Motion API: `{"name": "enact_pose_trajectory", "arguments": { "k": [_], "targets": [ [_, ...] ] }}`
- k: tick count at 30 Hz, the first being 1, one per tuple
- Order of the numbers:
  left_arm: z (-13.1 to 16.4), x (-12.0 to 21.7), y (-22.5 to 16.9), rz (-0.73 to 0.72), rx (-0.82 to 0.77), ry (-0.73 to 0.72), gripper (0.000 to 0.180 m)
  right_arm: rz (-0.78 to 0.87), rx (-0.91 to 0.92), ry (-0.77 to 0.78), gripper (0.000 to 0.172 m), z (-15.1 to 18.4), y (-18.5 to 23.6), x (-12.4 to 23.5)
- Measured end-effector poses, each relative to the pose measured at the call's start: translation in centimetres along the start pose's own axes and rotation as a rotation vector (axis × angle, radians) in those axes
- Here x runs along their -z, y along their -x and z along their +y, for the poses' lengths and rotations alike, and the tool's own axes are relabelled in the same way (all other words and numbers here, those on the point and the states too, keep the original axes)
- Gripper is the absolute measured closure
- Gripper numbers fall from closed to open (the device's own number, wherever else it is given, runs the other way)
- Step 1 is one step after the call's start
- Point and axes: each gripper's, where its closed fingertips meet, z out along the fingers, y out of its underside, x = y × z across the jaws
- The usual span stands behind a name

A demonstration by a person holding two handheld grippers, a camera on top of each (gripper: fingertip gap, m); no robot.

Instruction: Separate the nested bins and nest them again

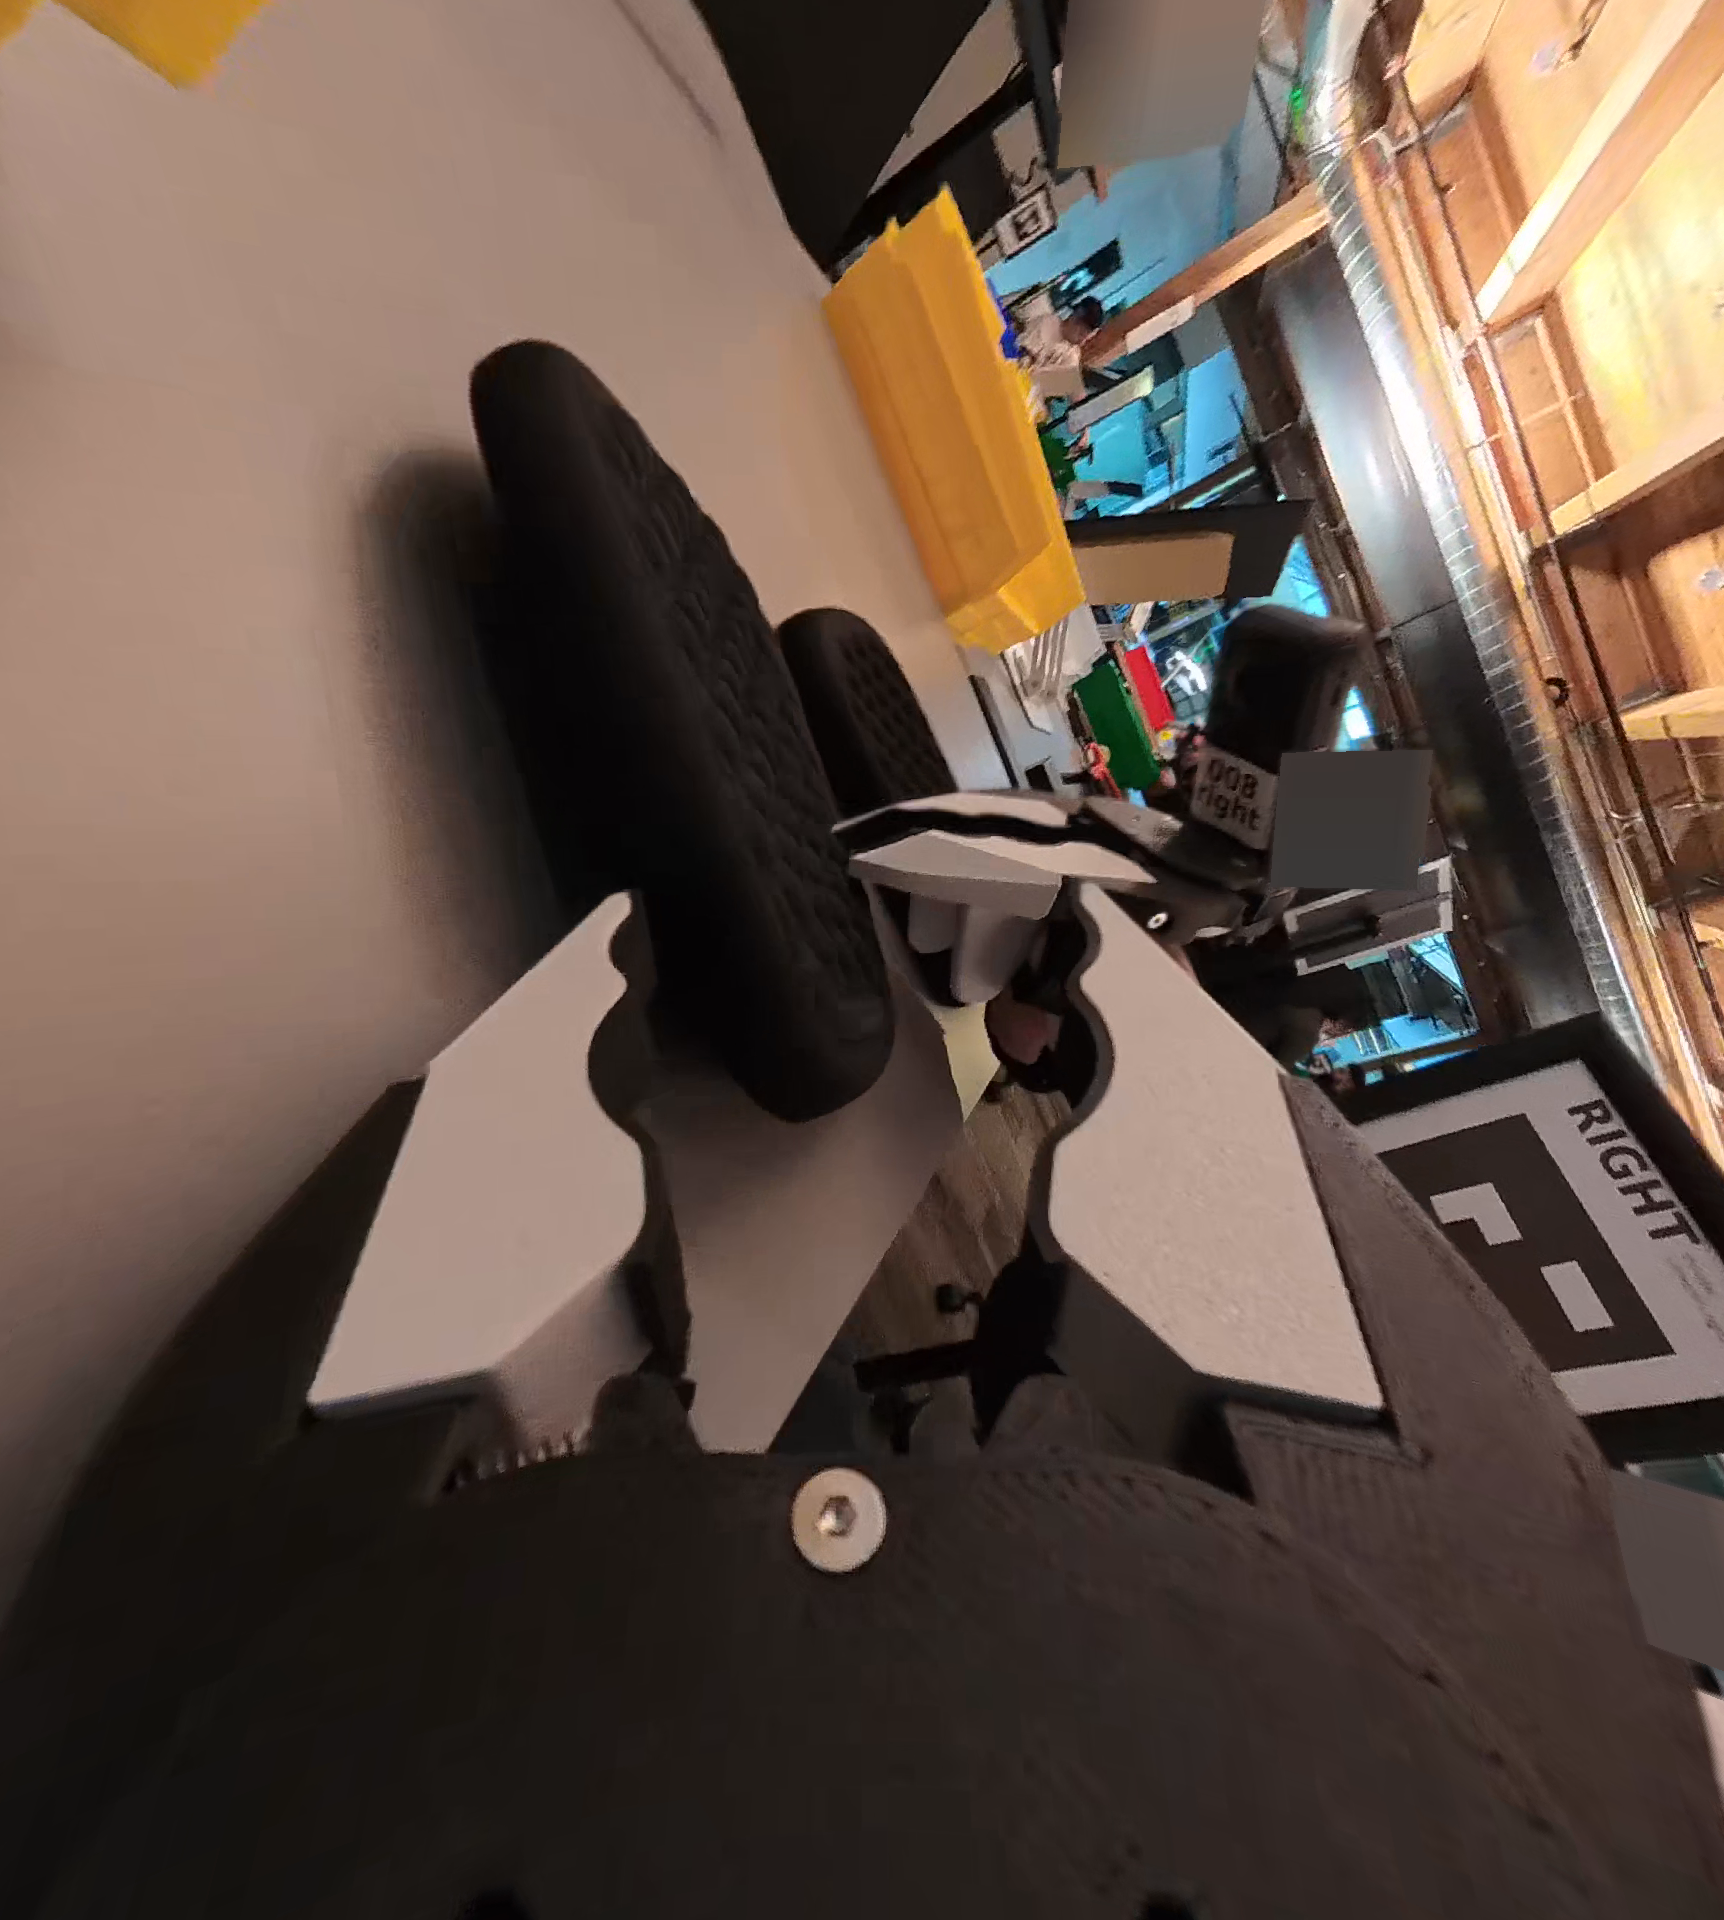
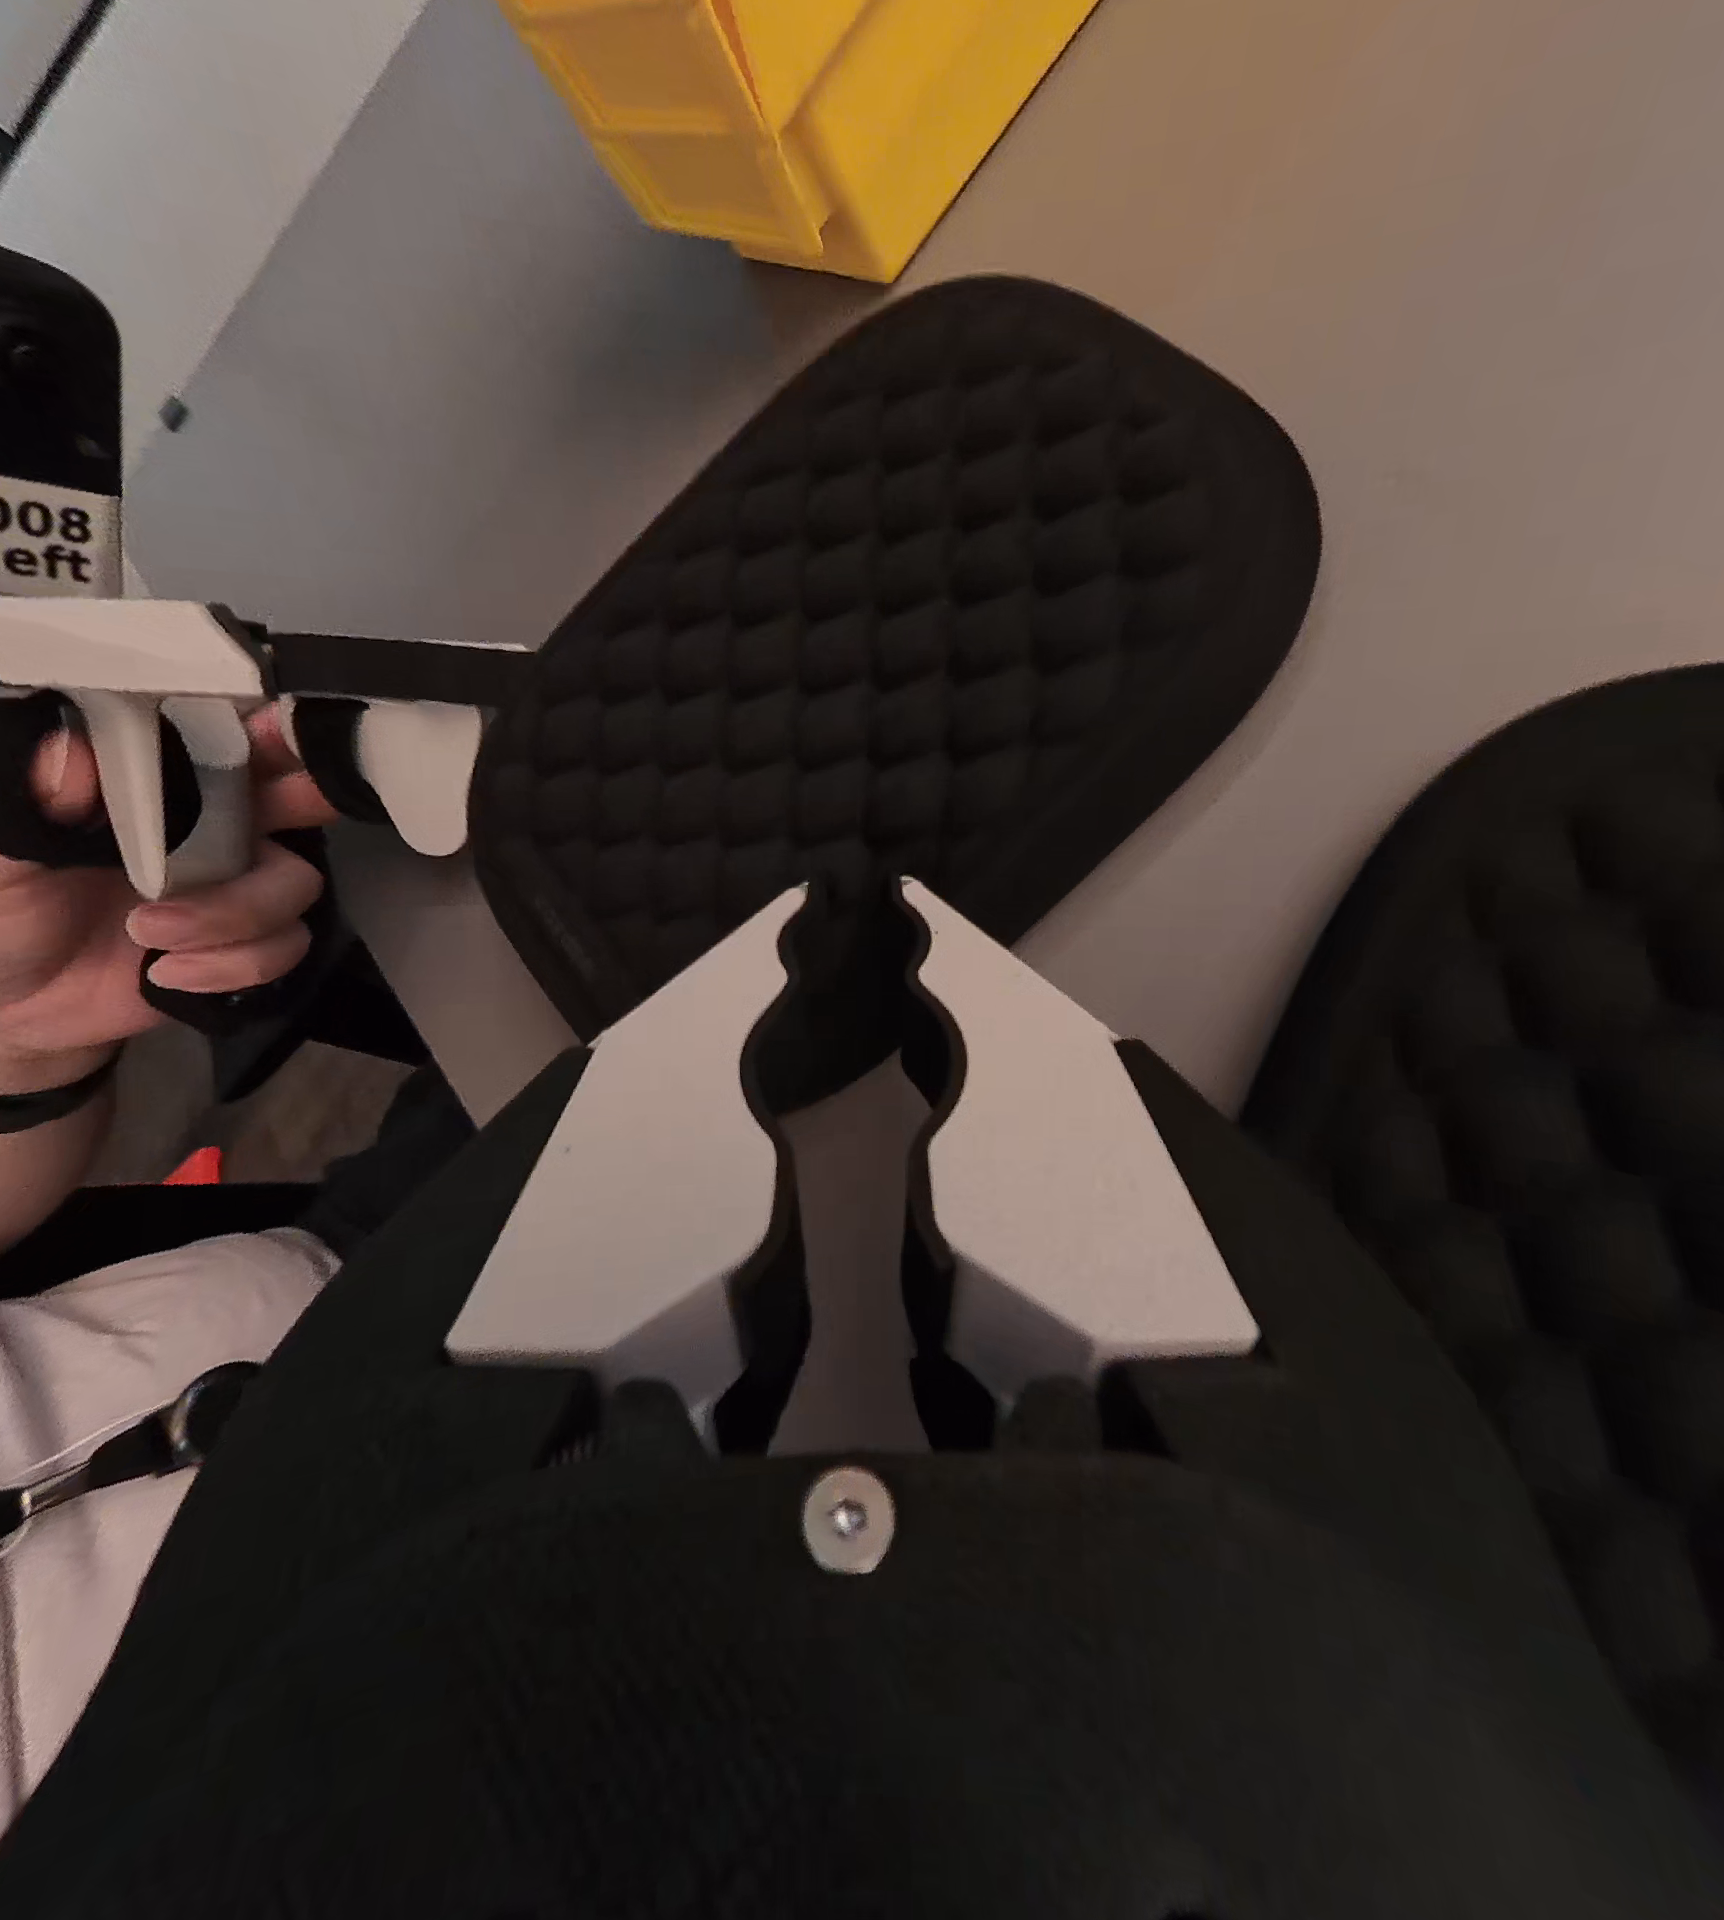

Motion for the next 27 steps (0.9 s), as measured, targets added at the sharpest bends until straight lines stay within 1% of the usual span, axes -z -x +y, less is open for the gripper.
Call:
{"name": "enact_pose_trajectory", "arguments": {
  "k": [2, 3, 4, 8, 9, 11, 13, 15, 16, 17, 18, 20, 21, 22, 23, 25, 26, 27],
  "targets": [
    [-0.3, -0.3, -1.0, 0.028, -0.030, -0.017, 0.114, -0.017, -0.012, -0.017, 0.158, 0.2, -0.1, 0.8],
    [-0.1, -0.6, -1.2, 0.022, -0.043, -0.002, 0.116, -0.023, -0.015, -0.019, 0.159, 0.4, -0.1, 1.1],
    [0.2, -1.0, -1.2, 0.001, -0.059, 0.030, 0.113, -0.024, -0.014, -0.019, 0.159, 0.7, -0.1, 1.4],
    [2.6, -3.0, -0.3, -0.135, -0.148, 0.188, 0.075, 0.002, 0.006, -0.034, 0.164, 1.6, -0.5, 2.1],
    [3.0, -3.3, 0.0, -0.168, -0.155, 0.209, 0.074, 0.012, 0.010, -0.041, 0.165, 1.7, -0.6, 2.2],
    [2.5, -3.3, 0.4, -0.201, -0.150, 0.172, 0.089, 0.045, 0.042, -0.052, 0.164, 1.7, -0.7, 2.3],
    [1.4, -2.9, 0.1, -0.149, -0.072, 0.085, 0.110, 0.066, 0.080, -0.066, 0.164, 1.6, -0.6, 2.5],
    [0.2, -2.4, -1.3, -0.002, 0.035, -0.003, 0.138, 0.077, 0.162, -0.099, 0.142, 1.5, -0.3, 3.1],
    [0.0, -2.4, -2.1, 0.074, 0.097, -0.021, 0.142, 0.045, 0.219, -0.114, 0.132, 1.6, 0.5, 3.3],
    [0.1, -2.6, -2.4, 0.111, 0.135, -0.018, 0.140, 0.000, 0.265, -0.128, 0.121, 1.8, 1.6, 3.5],
    [0.4, -2.9, -2.3, 0.103, 0.135, -0.003, 0.137, -0.007, 0.311, -0.148, 0.108, 1.9, 2.3, 3.6],
    [1.1, -3.7, -2.3, 0.069, 0.086, 0.030, 0.130, 0.011, 0.452, -0.236, 0.092, 1.7, 3.9, 3.7],
    [1.2, -4.1, -2.7, 0.080, 0.077, 0.037, 0.130, 0.048, 0.515, -0.277, 0.091, 1.6, 4.7, 3.7],
    [1.4, -4.4, -3.4, 0.106, 0.076, 0.042, 0.130, 0.086, 0.577, -0.297, 0.085, 1.7, 5.4, 3.4],
    [1.6, -4.7, -4.0, 0.127, 0.073, 0.063, 0.132, 0.158, 0.636, -0.296, 0.084, 2.0, 5.5, 2.9],
    [2.3, -5.3, -5.2, 0.167, 0.061, 0.107, 0.133, 0.374, 0.752, -0.277, 0.086, 2.0, 4.2, 2.3],
    [2.5, -5.4, -5.4, 0.163, 0.047, 0.118, 0.131, 0.501, 0.819, -0.280, 0.102, 1.7, 3.3, 2.7],
    [2.7, -5.5, -5.3, 0.145, 0.023, 0.133, 0.133, 0.581, 0.872, -0.297, 0.118, 1.4, 2.8, 3.1]
  ]
}}
